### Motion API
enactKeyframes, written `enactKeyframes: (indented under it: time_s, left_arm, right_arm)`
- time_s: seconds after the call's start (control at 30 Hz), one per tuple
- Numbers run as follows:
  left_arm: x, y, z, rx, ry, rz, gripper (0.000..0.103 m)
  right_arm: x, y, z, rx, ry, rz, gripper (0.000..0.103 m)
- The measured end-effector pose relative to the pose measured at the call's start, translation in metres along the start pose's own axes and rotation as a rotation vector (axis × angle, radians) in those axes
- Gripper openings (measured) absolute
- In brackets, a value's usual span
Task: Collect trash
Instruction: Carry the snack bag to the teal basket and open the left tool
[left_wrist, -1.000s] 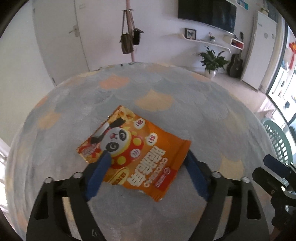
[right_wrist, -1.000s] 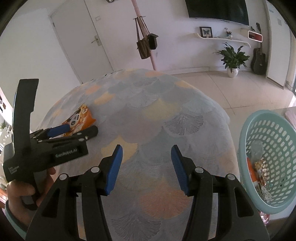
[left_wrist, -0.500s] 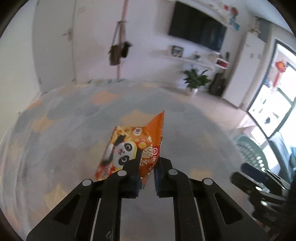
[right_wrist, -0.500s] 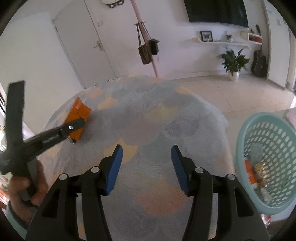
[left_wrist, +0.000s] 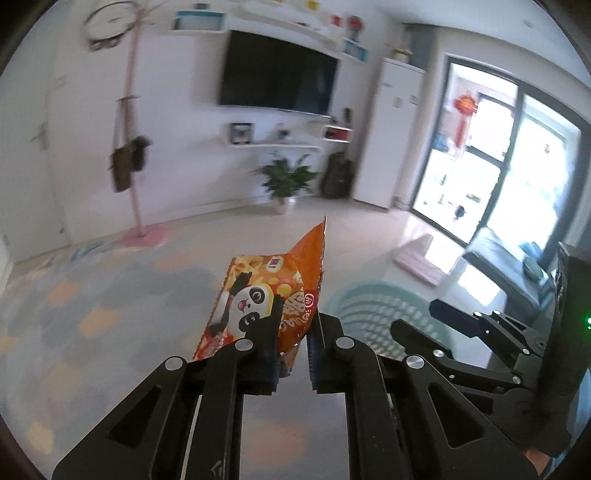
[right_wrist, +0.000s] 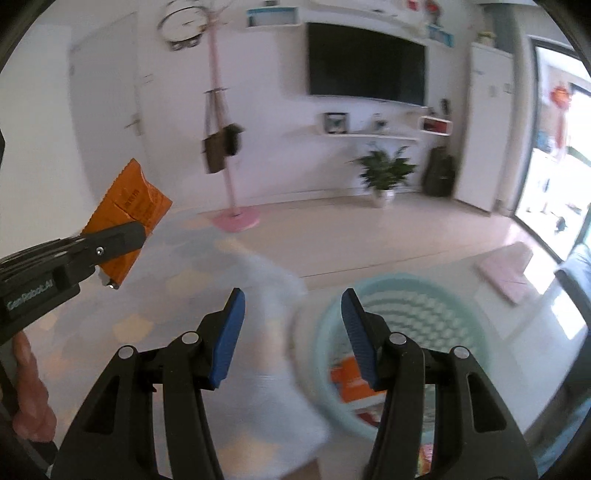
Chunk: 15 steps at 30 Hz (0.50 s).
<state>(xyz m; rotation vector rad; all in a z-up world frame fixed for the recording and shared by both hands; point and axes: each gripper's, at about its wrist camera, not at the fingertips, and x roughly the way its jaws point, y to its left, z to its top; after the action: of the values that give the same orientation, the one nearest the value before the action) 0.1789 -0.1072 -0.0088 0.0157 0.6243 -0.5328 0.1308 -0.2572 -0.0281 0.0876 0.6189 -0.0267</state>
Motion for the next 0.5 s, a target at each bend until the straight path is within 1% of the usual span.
enactKeyframes:
  time_s: [0.17,0.23,0.33,0.5]
  left_arm:
    - [0.036,-0.048,0.002,0.066,0.041,-0.073,0.01]
    - [0.049,-0.059,-0.002,0.078,0.063,-0.093,0.01]
    - [0.075,-0.071,-0.007,0.083,0.116,-0.127,0.01]
    - [0.12,-0.081,-0.02,0.079,0.236,-0.186,0.01]
  right_arm:
    - [-0.001,-0.051,-0.004,0.073,0.014,-0.084,0.051]
    - [0.002,-0.065,-0.008,0.096,0.025,-0.101,0.051]
    - [0.006,-0.09,-0.015,0.136,0.042,-0.139,0.051]
    - [0.019,-0.128,-0.031,0.231,0.092,-0.176,0.051]
